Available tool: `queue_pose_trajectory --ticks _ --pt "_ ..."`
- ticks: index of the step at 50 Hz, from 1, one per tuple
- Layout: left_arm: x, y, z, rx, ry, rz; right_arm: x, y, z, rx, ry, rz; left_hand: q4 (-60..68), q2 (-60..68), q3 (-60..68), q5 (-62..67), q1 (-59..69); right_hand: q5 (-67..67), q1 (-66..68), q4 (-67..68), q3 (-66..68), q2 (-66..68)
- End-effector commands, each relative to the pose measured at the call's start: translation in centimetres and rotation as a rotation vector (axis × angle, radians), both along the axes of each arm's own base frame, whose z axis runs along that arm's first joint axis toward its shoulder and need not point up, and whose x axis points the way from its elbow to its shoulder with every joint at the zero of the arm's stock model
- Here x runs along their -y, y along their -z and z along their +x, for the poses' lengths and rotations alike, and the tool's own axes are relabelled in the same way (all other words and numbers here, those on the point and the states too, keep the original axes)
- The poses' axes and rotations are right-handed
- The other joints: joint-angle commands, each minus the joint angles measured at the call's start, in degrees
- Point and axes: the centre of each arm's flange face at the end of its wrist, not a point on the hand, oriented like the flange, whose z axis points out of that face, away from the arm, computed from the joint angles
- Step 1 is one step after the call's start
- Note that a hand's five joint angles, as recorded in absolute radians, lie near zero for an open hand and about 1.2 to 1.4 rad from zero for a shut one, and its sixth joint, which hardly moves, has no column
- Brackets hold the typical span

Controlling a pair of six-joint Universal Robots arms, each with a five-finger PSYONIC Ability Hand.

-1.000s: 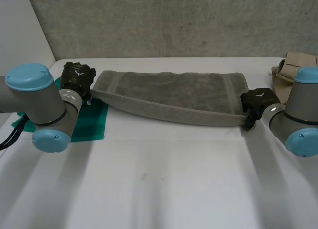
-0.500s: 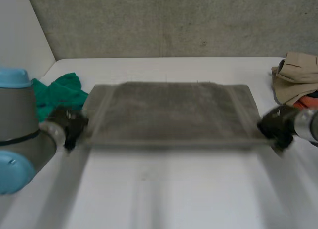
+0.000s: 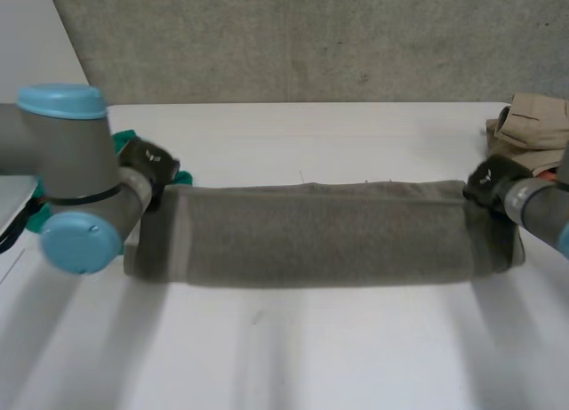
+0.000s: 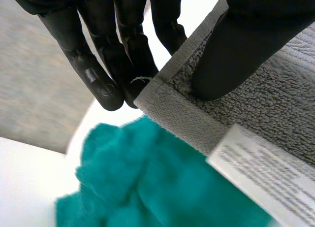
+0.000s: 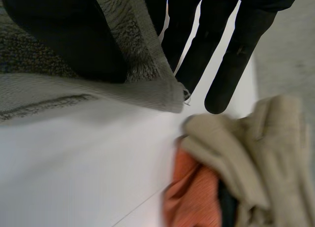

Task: Fold the laundry.

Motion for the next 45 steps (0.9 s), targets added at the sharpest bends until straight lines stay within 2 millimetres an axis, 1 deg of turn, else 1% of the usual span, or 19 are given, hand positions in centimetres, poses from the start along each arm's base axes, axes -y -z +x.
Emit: queue_pose_trajectory --ticks 1,6,12,14,15,16,17,18,21,22,27,28,31,32,35,36,40,41,45 --pt "4.7 1.2 -1.1 0.009 -0.092 -0.12 4.8 1.3 1.3 0.089 -0.011 -0.215 11.51 11.41 11.8 12.48 13.77 12.0 14.92 11.35 11.85 12.73" --pt "6.2 1.3 -1.6 0.019 -0.116 -0.166 7.0 2.1 2.0 0.153 -0.036 -0.299 11.51 11.41 11.8 12.48 13.77 12.0 14.92 11.35 11.85 12.73" --pt "6.8 1.7 -3.3 -0.005 -0.063 -0.201 8.7 3.5 2.9 0.181 -0.064 -0.34 11.51 11.41 11.8 12.48 13.77 12.0 14.92 11.35 11.85 12.73" --pt "6.8 2.0 -3.7 -0.01 -0.043 -0.202 9.0 4.0 3.0 0.182 -0.064 -0.341 11.51 11.41 11.8 12.48 13.77 -12.44 -9.52 -13.1 -12.6 -11.71" --pt "6.8 2.1 -4.0 -0.015 -0.03 -0.207 9.0 4.5 3.3 0.183 -0.062 -0.34 5.53 5.43 5.82 6.5 7.8 -34.4 -31.48 -35.05 -34.55 -33.67" --pt "6.8 2.1 -4.2 -0.019 -0.023 -0.211 9.1 4.6 3.3 0.181 -0.057 -0.342 -11.85 -11.95 -11.56 -10.88 -9.58 -39.78 -36.86 -40.43 -39.93 -39.05" --pt "6.7 2.1 -4.4 -0.021 -0.016 -0.217 9.2 4.6 3.4 0.182 -0.053 -0.345 -44.33 -44.43 -44.04 -43.36 -42.06 -43.99 -41.08 -44.65 -44.15 -43.26" --pt "6.7 2.0 -4.6 -0.023 -0.015 -0.221 9.3 4.6 3.4 0.187 -0.046 -0.348 -58.49 -58.59 -58.2 -57.52 -56.23 -56.19 -53.28 -56.85 -56.35 -55.46" --pt "6.6 1.4 -4.7 -0.031 -0.027 -0.24 9.5 4.1 3.2 0.213 -0.035 -0.35 -58.49 -58.59 -58.2 -57.52 -56.23 -58.0 -55.08 -58.65 -58.15 -57.27" --pt "6.5 0.7 -4.5 -0.038 -0.043 -0.255 9.6 3.5 3.1 0.247 -0.025 -0.352 -58.49 -58.59 -58.2 -57.52 -56.23 -58.0 -55.08 -58.65 -58.15 -57.27" --pt "6.0 -0.9 -4.0 -0.064 -0.076 -0.267 9.6 0.5 2.3 0.395 0.013 -0.349 -58.49 -58.59 -58.2 -57.52 -56.23 -58.0 -55.08 -58.65 -58.15 -57.27" --pt "5.8 -1.2 -3.9 -0.069 -0.077 -0.267 9.4 -0.6 1.9 0.439 0.031 -0.336 -58.49 -58.59 -58.2 -57.52 -56.23 -58.0 -55.08 -58.65 -58.15 -57.27" --pt "4.9 -1.9 -3.7 -0.092 -0.079 -0.253 8.8 -2.4 1.0 0.503 0.066 -0.295 -58.49 -58.59 -58.2 -57.52 -56.23 -58.0 -55.08 -58.65 -58.15 -57.27" --pt "4.5 -2.2 -3.5 -0.103 -0.079 -0.244 8.1 -3.2 0.2 0.54 0.093 -0.242 -58.49 -58.59 -58.2 -57.52 -56.23 -58.0 -55.08 -58.65 -58.15 -57.27" --pt "3.7 -2.6 -3.4 -0.12 -0.073 -0.228 6.9 -4.1 -0.8 0.588 0.129 -0.144 -58.49 -58.59 -58.2 -57.52 -56.23 -58.0 -55.08 -58.65 -58.15 -57.27" --pt "3.2 -2.7 -3.2 -0.134 -0.066 -0.215 5.9 -4.5 -1.5 0.613 0.147 -0.074 -58.49 -58.59 -58.2 -57.52 -56.23 -58.0 -55.08 -58.65 -58.15 -57.27" --pt "2.2 -2.7 -3.1 -0.168 -0.045 -0.189 3.5 -4.6 -2.9 0.642 0.18 0.095 -58.49 -58.59 -58.2 -57.52 -56.23 -58.0 -55.08 -58.65 -58.15 -57.27" --pt "1.8 -2.6 -3.2 -0.18 -0.034 -0.179 2.6 -4.2 -3.4 0.642 0.193 0.154 -58.49 -58.59 -58.2 -57.52 -56.23 -58.0 -55.08 -58.65 -58.15 -57.27" --pt "1.0 -2.3 -3.4 -0.205 -0.014 -0.158 0.9 -2.8 -4.0 0.624 0.194 0.251 -58.49 -58.59 -58.2 -57.52 -56.23 -54.31 -51.39 -54.96 -54.46 -53.58"
